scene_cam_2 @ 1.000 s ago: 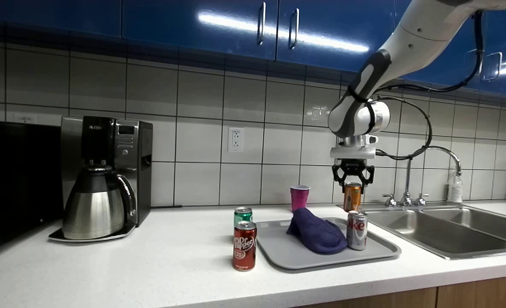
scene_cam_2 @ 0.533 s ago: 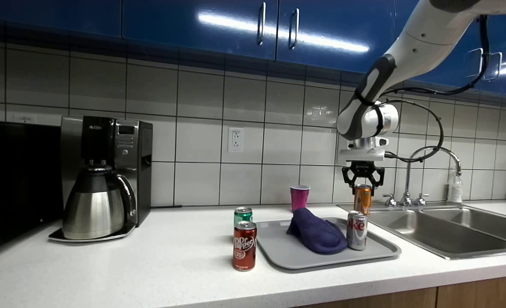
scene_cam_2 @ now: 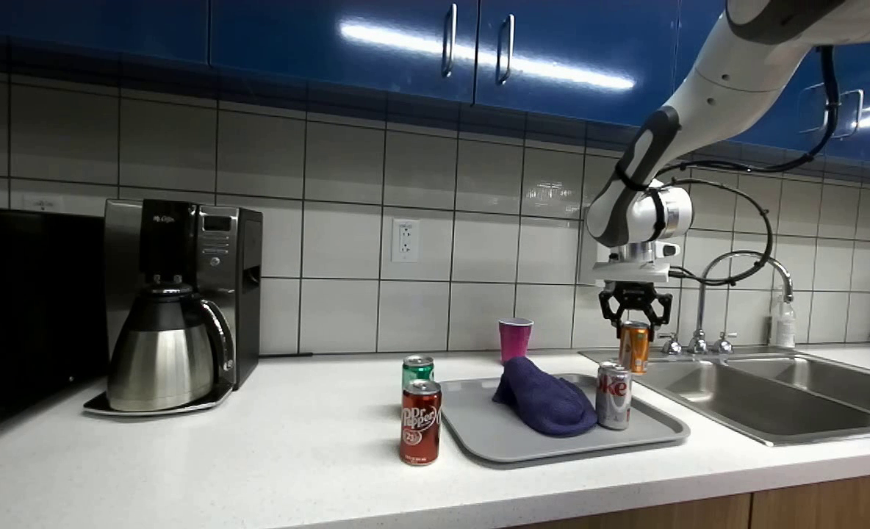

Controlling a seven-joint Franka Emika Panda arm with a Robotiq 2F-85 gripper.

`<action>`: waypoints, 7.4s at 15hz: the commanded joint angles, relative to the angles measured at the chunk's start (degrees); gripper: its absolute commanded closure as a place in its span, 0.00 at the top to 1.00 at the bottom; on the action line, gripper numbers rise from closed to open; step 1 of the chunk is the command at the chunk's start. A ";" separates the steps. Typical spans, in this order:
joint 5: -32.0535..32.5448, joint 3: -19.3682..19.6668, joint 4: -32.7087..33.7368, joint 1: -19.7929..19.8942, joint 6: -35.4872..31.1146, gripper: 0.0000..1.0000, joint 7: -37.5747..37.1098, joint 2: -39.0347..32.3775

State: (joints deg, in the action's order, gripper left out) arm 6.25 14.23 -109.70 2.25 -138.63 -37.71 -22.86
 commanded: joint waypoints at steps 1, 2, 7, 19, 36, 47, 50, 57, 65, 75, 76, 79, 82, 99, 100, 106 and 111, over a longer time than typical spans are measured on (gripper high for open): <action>-1.49 -0.07 3.31 0.77 1.23 0.39 -0.29 -2.18; -1.70 -0.03 3.67 0.81 1.26 0.39 -0.25 -2.64; -2.37 0.53 5.55 0.97 1.48 0.39 -0.29 -5.08; -4.02 0.74 8.24 1.33 2.12 0.87 -0.19 -8.31; -3.13 0.63 3.59 -0.91 0.14 1.00 -0.82 -2.35; -1.70 -1.30 -6.77 -5.07 -0.15 1.00 -1.34 6.27; -1.84 -2.26 -9.14 -5.40 0.20 1.00 -0.87 8.03; -2.20 -4.26 -14.40 -4.96 0.21 1.00 0.15 11.14; -2.51 -4.83 -19.35 -4.51 0.47 1.00 0.34 13.80; -2.97 -5.87 -23.72 -4.40 0.64 1.00 0.58 15.60; -3.07 -6.01 -24.02 -4.38 0.64 1.00 0.61 15.67; -3.21 -6.27 -24.61 -4.35 0.65 1.00 0.58 15.81; -2.88 -6.31 -24.91 -4.32 0.60 1.00 0.37 15.90; -2.49 -6.19 -25.64 -3.86 -0.21 0.38 0.21 18.15; -2.46 -6.22 -25.79 -3.85 -0.38 0.38 0.21 18.83; -1.82 -6.53 -27.27 -3.13 -1.19 0.38 -0.33 23.68; -2.03 -6.56 -28.46 -1.33 -1.29 0.38 -0.39 25.78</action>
State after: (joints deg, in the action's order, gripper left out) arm 3.38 9.00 -135.99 -1.61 -139.20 -37.67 -0.28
